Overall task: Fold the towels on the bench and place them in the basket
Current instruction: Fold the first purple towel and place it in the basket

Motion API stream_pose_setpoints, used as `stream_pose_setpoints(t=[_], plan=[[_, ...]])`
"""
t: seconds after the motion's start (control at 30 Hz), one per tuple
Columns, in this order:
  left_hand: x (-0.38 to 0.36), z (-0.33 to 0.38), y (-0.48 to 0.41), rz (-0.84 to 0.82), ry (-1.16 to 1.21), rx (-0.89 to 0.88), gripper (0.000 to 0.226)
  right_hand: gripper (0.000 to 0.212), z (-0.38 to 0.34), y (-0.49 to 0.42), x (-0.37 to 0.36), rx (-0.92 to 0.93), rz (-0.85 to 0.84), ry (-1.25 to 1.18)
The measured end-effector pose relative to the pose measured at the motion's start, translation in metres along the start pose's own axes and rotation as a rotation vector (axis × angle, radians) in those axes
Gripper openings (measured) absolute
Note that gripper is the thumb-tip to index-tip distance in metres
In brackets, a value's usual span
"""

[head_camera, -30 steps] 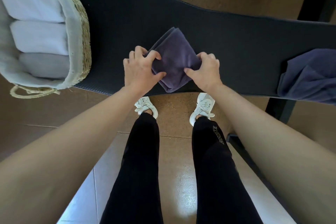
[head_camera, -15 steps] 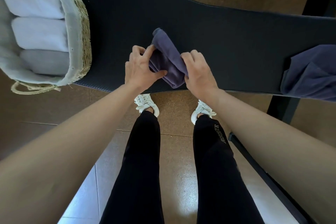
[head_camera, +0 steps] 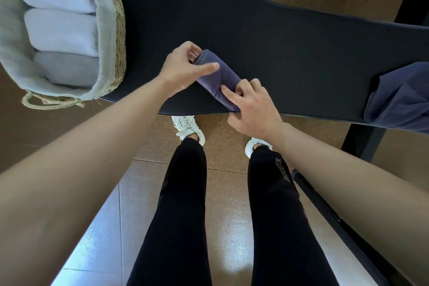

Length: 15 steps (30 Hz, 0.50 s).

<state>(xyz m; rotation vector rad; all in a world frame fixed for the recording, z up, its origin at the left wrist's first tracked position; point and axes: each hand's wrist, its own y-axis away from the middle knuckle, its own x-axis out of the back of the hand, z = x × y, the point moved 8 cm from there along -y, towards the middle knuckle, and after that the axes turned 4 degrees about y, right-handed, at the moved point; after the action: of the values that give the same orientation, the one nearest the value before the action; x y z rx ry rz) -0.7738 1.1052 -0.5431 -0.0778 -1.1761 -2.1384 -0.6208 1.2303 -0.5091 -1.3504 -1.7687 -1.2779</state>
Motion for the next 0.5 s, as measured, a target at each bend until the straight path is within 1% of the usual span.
stream_pose_setpoints(t=[0.1, 0.13, 0.17, 0.23, 0.3, 0.33, 0.4, 0.5], plan=[[-0.007, 0.003, 0.004, 0.014, -0.151, -0.079, 0.074, 0.039, 0.019, -0.009, 0.001, -0.206, -0.028, -0.319], [-0.011, 0.003, 0.004, 0.011, -0.184, -0.104, 0.08, 0.037, 0.024, -0.011, 0.003, -0.266, -0.023, -0.392], [-0.014, 0.001, 0.005, 0.007, -0.211, -0.121, 0.084, 0.039, 0.029, -0.011, 0.004, -0.317, -0.011, -0.433], [-0.018, -0.002, 0.004, -0.008, -0.276, -0.116, 0.082, 0.055, 0.033, -0.01, 0.004, -0.385, -0.021, -0.431], [-0.016, -0.005, 0.003, -0.001, -0.344, -0.092, 0.072, 0.071, 0.031, -0.01, 0.0, -0.413, -0.097, -0.317], [-0.014, -0.006, 0.003, 0.002, -0.347, -0.082, 0.068, 0.074, 0.03, -0.01, -0.002, -0.421, -0.142, -0.261], [-0.011, -0.007, 0.009, -0.021, -0.263, -0.082, 0.061, 0.069, 0.027, -0.011, -0.002, -0.442, -0.21, -0.245], [-0.002, -0.01, 0.03, -0.065, -0.009, -0.077, 0.054, 0.054, 0.014, -0.015, 0.007, -0.5, -0.277, -0.431]])
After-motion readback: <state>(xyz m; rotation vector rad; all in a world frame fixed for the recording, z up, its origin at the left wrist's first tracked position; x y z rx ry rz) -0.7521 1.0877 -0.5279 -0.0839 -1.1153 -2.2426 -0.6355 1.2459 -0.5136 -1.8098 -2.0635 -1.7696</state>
